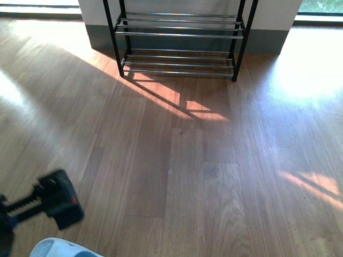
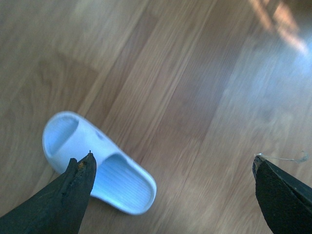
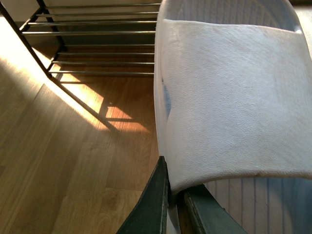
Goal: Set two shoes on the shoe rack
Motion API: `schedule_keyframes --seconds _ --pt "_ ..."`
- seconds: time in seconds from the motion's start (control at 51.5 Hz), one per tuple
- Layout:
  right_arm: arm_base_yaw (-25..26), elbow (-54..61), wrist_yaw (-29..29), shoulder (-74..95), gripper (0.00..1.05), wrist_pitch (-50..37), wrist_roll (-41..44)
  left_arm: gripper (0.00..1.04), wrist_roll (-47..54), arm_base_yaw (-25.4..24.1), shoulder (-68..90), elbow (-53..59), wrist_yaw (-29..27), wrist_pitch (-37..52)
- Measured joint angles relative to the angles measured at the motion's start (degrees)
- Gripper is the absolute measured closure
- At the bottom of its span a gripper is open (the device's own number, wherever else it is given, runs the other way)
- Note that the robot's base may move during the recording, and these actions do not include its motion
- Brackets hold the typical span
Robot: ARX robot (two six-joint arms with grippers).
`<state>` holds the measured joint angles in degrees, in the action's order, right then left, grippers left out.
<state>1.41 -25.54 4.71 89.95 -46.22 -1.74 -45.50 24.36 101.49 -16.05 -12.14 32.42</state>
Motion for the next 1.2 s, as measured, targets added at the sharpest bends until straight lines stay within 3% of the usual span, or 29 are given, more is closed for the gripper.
schedule_keyframes --seconds 0.233,0.524,0.679,1.068,1.204 --pt "0.00 0.00 0.00 0.00 1.03 0.00 0.00 0.09 -8.24 3.08 26.23 -7.50 -2.12 -3.72" --pt "0.00 0.00 0.00 0.00 1.03 0.00 0.00 0.09 -13.79 -3.72 37.68 -19.47 -4.33 -15.34" --pt "0.00 0.00 -0.02 0.00 1.03 0.00 0.00 0.09 -15.89 -6.75 46.34 -25.24 -1.20 -19.10" --pt "0.00 0.00 0.00 0.00 1.03 0.00 0.00 0.09 -17.66 -6.82 61.51 -33.20 1.51 -19.32" --pt "0.00 0.00 -0.02 0.00 1.03 0.00 0.00 0.10 -17.84 -7.78 61.61 -33.33 -1.79 -18.45"
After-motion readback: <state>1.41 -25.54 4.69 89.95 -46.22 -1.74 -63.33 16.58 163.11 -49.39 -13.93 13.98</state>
